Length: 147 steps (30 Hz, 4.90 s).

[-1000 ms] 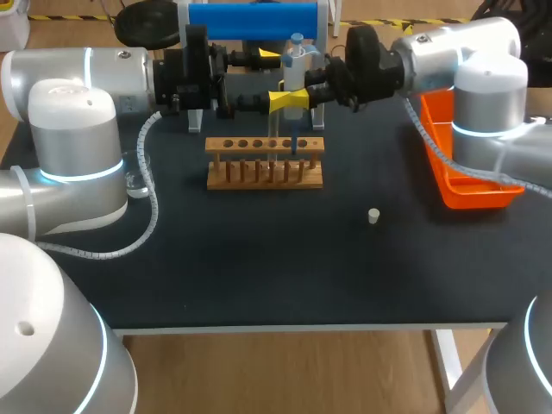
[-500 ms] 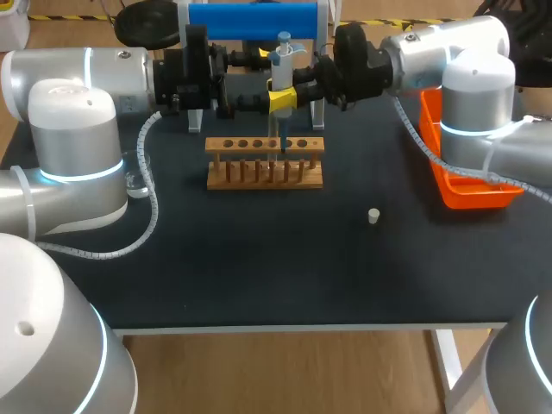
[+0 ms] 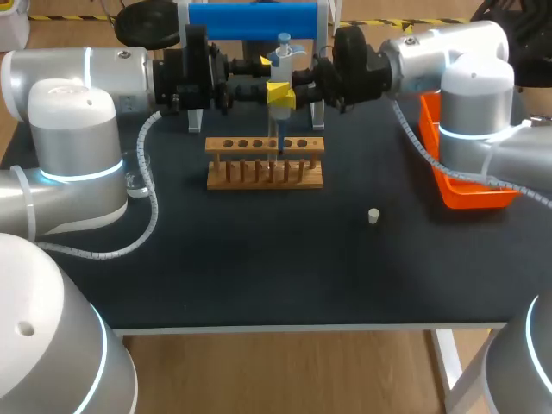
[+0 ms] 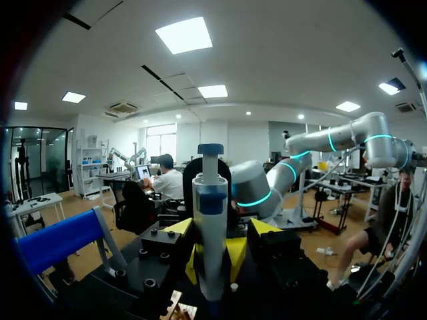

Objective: Invert the test tube, pick up the pipette, mount the tip to pipette, aspirate from beaker and dispense into the tube, eject the tip, return the pipette, and cap with the stopper.

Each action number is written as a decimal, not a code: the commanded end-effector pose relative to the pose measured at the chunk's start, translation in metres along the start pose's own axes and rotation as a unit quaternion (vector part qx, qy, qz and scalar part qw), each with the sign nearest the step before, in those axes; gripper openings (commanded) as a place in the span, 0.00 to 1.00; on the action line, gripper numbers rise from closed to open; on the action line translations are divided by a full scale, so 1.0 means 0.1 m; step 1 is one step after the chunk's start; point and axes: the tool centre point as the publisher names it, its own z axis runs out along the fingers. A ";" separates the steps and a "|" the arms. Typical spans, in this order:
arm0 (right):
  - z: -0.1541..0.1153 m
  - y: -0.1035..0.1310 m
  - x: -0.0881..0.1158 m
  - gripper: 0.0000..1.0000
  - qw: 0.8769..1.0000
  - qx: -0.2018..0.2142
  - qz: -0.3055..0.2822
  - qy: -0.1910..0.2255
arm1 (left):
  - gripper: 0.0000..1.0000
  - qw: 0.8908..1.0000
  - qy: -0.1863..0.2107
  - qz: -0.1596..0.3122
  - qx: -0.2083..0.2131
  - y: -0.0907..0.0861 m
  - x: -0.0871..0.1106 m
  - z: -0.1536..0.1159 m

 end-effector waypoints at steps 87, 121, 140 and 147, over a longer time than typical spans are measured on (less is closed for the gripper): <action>-1.19 -0.18 -1.72 1.00 0.960 0.128 -0.032 -0.246 | 0.00 1.000 -0.001 0.001 0.001 0.00 0.02 0.00; -1.23 -0.19 -1.84 1.00 0.948 0.162 -0.011 -0.272 | 0.00 1.000 -0.001 0.001 0.001 0.00 0.02 0.00; -1.23 -0.19 -1.84 1.00 0.948 0.162 -0.011 -0.272 | 0.00 1.000 -0.001 0.001 0.001 0.00 0.02 0.00; -1.14 -0.22 -1.95 1.00 0.938 0.180 -0.008 -0.297 | 0.00 1.000 -0.001 0.001 0.001 0.00 0.02 0.00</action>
